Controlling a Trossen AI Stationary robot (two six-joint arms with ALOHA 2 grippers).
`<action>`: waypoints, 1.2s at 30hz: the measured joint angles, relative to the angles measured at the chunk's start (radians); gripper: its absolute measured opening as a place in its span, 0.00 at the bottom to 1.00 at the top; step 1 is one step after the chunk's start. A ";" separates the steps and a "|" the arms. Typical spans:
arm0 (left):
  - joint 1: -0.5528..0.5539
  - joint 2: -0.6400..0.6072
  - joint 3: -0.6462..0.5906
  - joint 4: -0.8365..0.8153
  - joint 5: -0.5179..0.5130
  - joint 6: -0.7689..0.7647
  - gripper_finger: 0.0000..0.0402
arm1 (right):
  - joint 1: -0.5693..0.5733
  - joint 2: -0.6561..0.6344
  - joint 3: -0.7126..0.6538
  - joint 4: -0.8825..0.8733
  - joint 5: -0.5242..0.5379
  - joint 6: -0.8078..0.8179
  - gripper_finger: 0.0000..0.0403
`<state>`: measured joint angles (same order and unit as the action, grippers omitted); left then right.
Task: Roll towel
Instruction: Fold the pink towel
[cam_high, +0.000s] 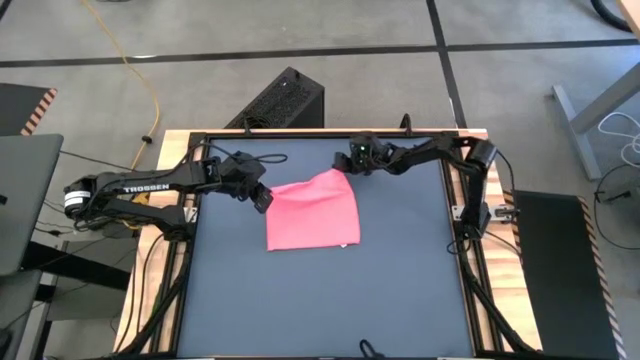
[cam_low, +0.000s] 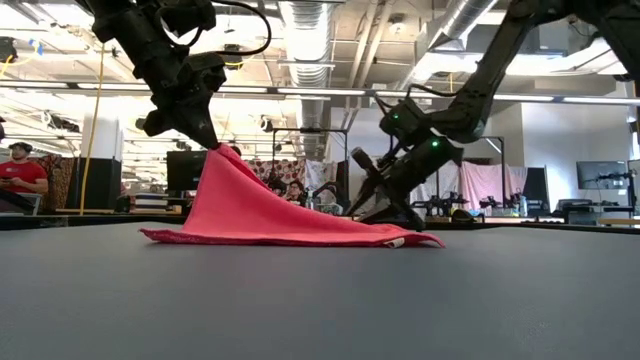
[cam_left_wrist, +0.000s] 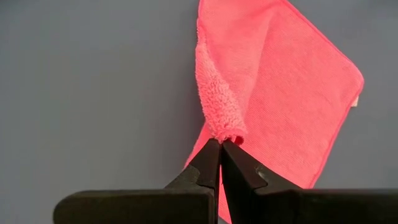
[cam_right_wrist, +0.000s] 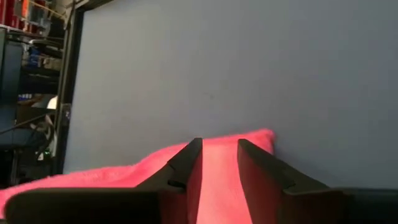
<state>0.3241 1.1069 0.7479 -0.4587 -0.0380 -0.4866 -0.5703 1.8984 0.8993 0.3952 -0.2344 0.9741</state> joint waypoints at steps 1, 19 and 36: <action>0.000 0.000 0.000 -0.001 0.001 0.000 0.00 | -0.001 0.005 0.010 -0.010 0.000 -0.003 0.36; 0.000 0.000 0.000 -0.022 0.001 -0.006 0.00 | -0.028 0.004 0.023 -0.091 0.019 -0.032 0.55; 0.000 0.000 0.000 -0.023 0.000 -0.007 0.00 | -0.026 -0.001 0.021 0.015 -0.019 0.004 0.56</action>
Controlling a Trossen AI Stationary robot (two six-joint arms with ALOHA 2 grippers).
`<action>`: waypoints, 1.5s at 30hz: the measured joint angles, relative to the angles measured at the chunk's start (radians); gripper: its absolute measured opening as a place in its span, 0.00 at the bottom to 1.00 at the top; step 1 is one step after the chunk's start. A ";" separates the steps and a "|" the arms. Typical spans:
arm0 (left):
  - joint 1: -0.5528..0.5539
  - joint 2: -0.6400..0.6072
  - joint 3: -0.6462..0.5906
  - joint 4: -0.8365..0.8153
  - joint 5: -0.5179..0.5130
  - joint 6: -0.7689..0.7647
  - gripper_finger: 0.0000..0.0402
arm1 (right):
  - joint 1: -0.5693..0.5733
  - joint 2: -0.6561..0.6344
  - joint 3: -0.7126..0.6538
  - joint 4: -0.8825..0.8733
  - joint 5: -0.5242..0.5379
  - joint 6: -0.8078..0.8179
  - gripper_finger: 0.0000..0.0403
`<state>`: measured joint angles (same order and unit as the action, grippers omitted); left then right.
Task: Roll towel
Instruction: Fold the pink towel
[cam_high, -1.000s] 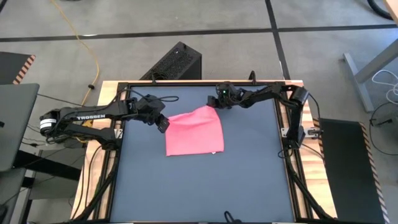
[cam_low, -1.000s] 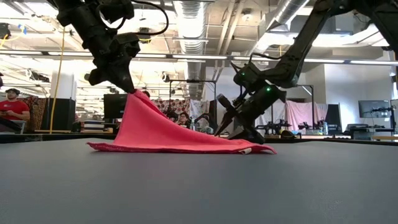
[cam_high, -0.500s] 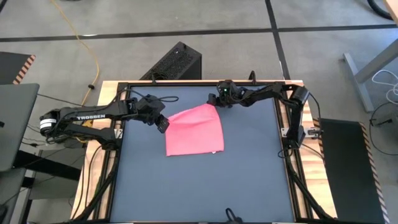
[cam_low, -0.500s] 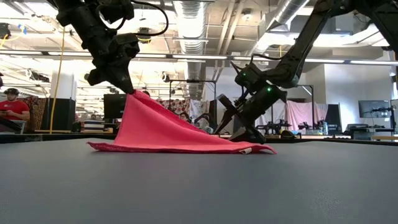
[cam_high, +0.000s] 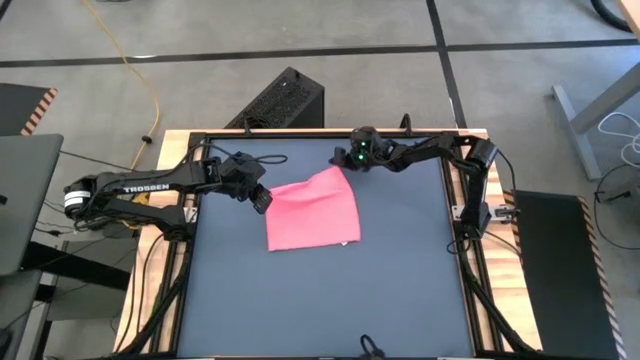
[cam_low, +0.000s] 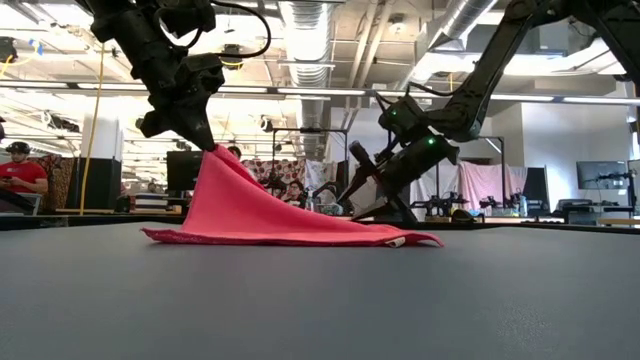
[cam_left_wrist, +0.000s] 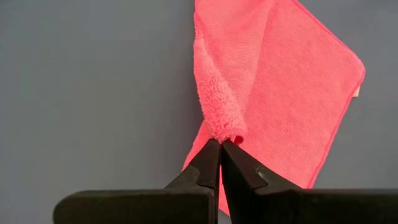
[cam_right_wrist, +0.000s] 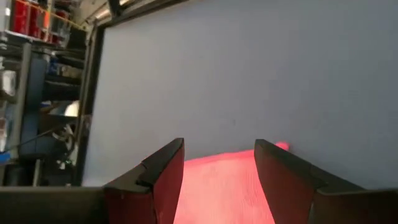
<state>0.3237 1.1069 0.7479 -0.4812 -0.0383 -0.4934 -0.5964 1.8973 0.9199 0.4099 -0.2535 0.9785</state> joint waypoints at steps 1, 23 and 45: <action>0.000 0.000 0.000 0.000 0.000 0.000 0.00 | 0.000 0.000 0.000 -0.016 0.000 -0.007 0.56; 0.000 0.000 0.000 0.000 0.001 0.002 0.00 | 0.048 -0.004 0.002 -0.129 0.076 -0.057 0.55; 0.000 0.000 0.000 0.001 0.002 0.003 0.00 | 0.092 -0.001 0.001 -0.139 0.094 -0.052 0.28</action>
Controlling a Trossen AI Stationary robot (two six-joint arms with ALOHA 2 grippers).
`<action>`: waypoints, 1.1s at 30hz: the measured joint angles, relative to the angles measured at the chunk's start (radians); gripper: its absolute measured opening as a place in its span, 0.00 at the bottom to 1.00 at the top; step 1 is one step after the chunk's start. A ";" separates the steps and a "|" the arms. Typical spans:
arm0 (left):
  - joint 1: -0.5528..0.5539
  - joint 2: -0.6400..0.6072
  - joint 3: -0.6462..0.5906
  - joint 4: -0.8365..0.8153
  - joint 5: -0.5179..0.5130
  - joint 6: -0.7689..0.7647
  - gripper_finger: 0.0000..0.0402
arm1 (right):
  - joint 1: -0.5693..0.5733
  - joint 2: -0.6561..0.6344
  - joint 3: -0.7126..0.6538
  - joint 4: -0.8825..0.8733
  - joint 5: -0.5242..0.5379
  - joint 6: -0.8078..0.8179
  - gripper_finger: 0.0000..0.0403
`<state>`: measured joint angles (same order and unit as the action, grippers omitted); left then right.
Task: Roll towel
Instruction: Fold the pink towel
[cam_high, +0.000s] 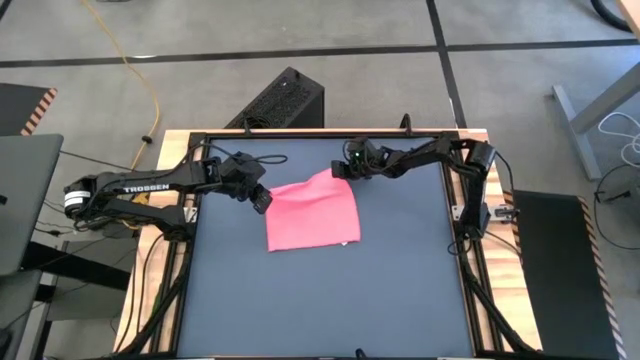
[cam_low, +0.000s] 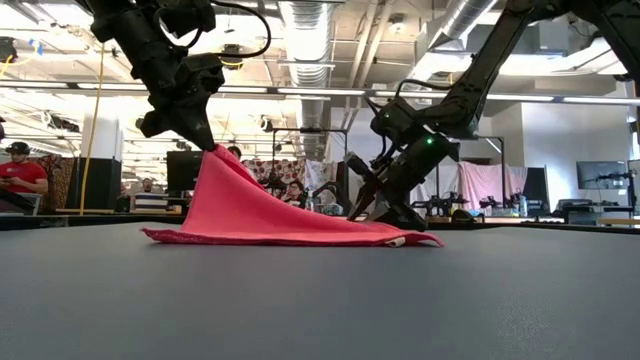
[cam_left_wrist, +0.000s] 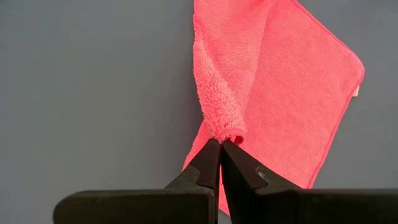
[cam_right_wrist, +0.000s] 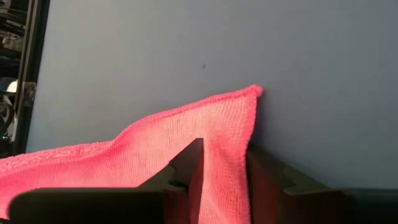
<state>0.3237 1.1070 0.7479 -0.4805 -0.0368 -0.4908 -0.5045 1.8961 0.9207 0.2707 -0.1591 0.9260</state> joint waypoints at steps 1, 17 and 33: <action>0.000 0.000 0.000 0.000 0.000 0.000 0.00 | -0.001 0.000 0.000 0.000 0.000 0.000 0.25; 0.000 0.000 0.000 0.000 0.006 -0.002 0.00 | -0.021 0.001 -0.001 0.026 0.000 -0.023 0.06; 0.000 0.000 0.000 0.038 -0.084 -0.053 0.00 | 0.020 -0.020 -0.001 0.108 0.054 -0.213 0.03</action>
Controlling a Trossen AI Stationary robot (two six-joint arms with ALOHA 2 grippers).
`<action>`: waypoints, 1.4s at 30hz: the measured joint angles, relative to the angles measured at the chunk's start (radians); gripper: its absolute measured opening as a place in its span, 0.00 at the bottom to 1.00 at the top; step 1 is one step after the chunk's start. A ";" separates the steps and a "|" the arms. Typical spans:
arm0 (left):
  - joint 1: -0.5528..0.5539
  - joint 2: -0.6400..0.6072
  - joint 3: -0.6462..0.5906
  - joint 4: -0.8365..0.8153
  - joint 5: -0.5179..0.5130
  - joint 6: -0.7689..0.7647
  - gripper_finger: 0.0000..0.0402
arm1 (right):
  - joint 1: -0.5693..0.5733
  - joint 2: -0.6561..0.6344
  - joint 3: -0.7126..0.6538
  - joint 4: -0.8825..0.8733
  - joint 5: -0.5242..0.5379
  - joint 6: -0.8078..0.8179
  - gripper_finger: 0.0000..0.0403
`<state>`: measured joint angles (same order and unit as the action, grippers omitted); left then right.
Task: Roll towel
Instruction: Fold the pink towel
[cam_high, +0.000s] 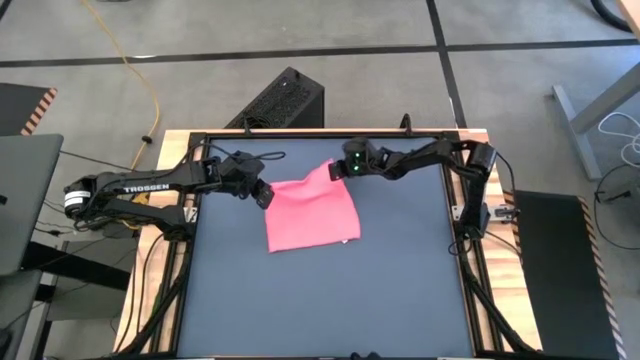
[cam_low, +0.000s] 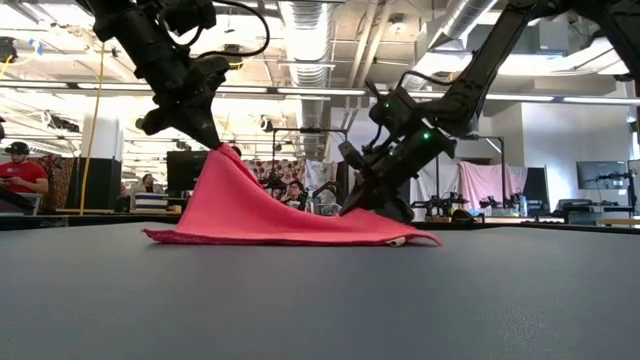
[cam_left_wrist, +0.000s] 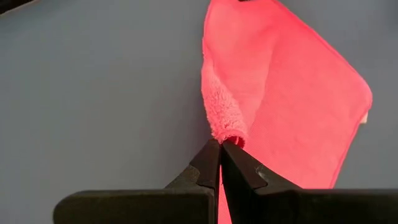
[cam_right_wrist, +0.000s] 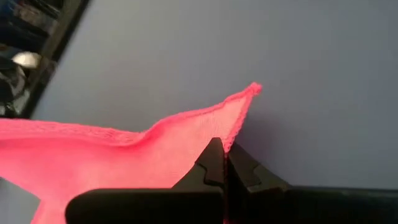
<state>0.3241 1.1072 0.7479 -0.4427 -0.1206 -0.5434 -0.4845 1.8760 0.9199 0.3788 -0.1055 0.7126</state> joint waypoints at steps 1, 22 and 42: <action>0.000 0.000 0.000 -0.001 0.000 -0.005 0.00 | -0.003 -0.008 0.000 -0.005 0.002 -0.009 0.03; -0.009 0.000 0.000 -0.139 -0.251 -0.093 0.00 | 0.006 -0.170 -0.010 -0.130 0.090 -0.259 0.03; -0.162 0.000 0.000 -0.081 -0.314 -0.040 0.00 | 0.066 -0.237 -0.010 -0.218 0.051 -0.566 0.03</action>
<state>0.1618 1.1070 0.7479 -0.5233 -0.4345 -0.5836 -0.4186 1.6390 0.9096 0.1605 -0.0545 0.1463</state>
